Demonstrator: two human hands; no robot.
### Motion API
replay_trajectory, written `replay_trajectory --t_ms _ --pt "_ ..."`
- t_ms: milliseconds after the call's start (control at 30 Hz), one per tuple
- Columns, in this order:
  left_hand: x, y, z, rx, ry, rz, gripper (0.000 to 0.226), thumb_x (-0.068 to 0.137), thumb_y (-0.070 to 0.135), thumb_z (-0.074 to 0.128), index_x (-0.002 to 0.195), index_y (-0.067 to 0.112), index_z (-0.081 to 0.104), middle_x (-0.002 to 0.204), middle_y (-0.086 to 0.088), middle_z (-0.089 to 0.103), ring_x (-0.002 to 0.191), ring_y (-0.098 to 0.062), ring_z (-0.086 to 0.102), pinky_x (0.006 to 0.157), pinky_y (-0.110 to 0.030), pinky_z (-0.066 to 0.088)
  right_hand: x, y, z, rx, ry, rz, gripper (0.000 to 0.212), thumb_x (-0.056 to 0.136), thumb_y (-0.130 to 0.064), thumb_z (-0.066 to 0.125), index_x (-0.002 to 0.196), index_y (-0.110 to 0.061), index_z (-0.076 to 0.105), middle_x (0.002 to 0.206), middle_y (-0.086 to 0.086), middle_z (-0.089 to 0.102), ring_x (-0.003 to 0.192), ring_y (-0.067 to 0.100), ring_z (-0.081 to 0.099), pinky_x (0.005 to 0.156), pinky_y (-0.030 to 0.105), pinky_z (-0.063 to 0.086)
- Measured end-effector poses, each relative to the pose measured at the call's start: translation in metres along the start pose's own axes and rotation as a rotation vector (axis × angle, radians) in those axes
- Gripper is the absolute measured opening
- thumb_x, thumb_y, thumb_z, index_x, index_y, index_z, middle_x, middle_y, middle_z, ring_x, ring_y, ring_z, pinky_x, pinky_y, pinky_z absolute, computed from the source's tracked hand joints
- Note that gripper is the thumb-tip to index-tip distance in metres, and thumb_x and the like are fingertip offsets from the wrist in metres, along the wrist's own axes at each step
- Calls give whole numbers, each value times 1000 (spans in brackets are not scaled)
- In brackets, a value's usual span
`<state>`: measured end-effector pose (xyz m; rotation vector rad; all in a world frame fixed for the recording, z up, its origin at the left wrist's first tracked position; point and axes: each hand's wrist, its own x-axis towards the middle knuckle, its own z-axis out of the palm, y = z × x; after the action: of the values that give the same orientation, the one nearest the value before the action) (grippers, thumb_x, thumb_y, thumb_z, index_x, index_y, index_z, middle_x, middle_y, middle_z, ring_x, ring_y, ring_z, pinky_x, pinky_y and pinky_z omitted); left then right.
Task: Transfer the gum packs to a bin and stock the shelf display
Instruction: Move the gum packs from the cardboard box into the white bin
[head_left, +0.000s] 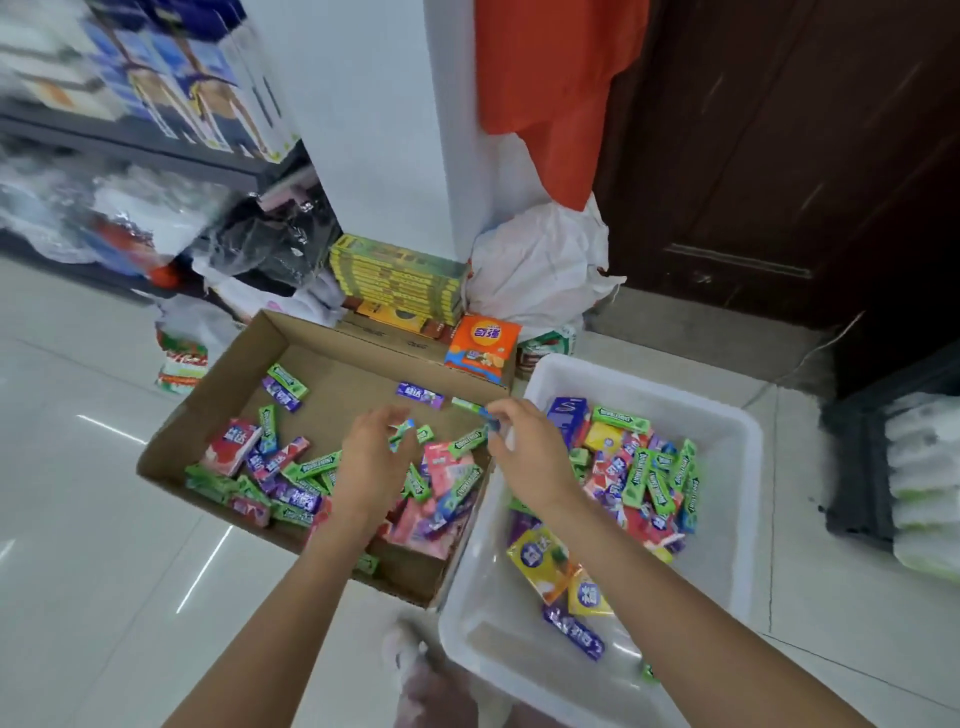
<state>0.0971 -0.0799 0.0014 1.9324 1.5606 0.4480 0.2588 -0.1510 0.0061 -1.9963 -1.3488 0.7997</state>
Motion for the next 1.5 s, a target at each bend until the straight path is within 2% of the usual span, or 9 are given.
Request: replay_trajectory --t_ms 167,333,500,733,1000,1133,1233,1367,1500 --pt "28 -81 -46 32 -93 -78 34 85 8 63 118 8 57 115 -9 59 100 -25 58 86 -38 49 26 -42 69 -61 -99 -32 35 90 -8 52 124 -14 54 123 3 54 114 18 51 97 34 44" --pt "63 -144 -62 191 -219 -1 38 83 8 60 121 8 57 119 -15 54 104 -35 55 87 -42 47 51 -59 129 -254 -232 43 49 91 -9 52 139 -16 43 138 4 44 116 23 53 97 33 40" --pt "83 -180 -61 424 -391 44 50 80 25 71 125 16 50 131 -6 46 117 -27 44 95 -41 43 70 -49 167 -411 -395 110 71 88 -4 53 149 -23 21 155 -2 19 141 21 21 112 35 30" --pt "97 -198 -49 286 -467 80 58 76 30 75 126 12 52 127 -11 46 117 -29 42 100 -43 40 80 -40 184 -514 -238 110 79 76 19 51 143 -20 36 144 0 36 133 19 30 108 31 36" --pt "113 -188 -36 -4 -349 32 44 85 17 67 126 9 52 127 -9 48 108 -23 53 99 -36 43 102 -37 178 -553 -161 205 54 86 -23 65 136 -22 44 127 5 44 123 23 35 96 35 40" --pt "108 -193 -42 141 -323 91 50 83 31 68 127 16 52 128 -9 46 119 -26 43 100 -38 41 101 -37 178 -541 -158 198 55 84 -21 67 134 -21 45 125 5 44 121 22 36 97 35 40" --pt "106 -199 -47 221 -374 135 44 83 24 69 125 17 54 130 -9 46 122 -25 40 100 -35 37 103 -40 178 -534 -162 193 56 83 -19 69 133 -20 46 125 5 45 121 22 37 98 35 40" --pt "113 -206 -46 234 -348 100 37 84 6 64 117 10 50 120 -13 49 113 -30 47 92 -40 46 109 -47 178 -512 -126 179 52 84 -25 65 131 -18 45 125 7 46 121 24 39 96 35 40" --pt "118 -205 -49 174 -287 73 30 91 17 57 119 8 54 117 -13 52 106 -29 53 89 -41 49 111 -55 177 -469 -90 188 50 84 -29 64 130 -18 45 123 8 46 113 26 48 89 35 43"
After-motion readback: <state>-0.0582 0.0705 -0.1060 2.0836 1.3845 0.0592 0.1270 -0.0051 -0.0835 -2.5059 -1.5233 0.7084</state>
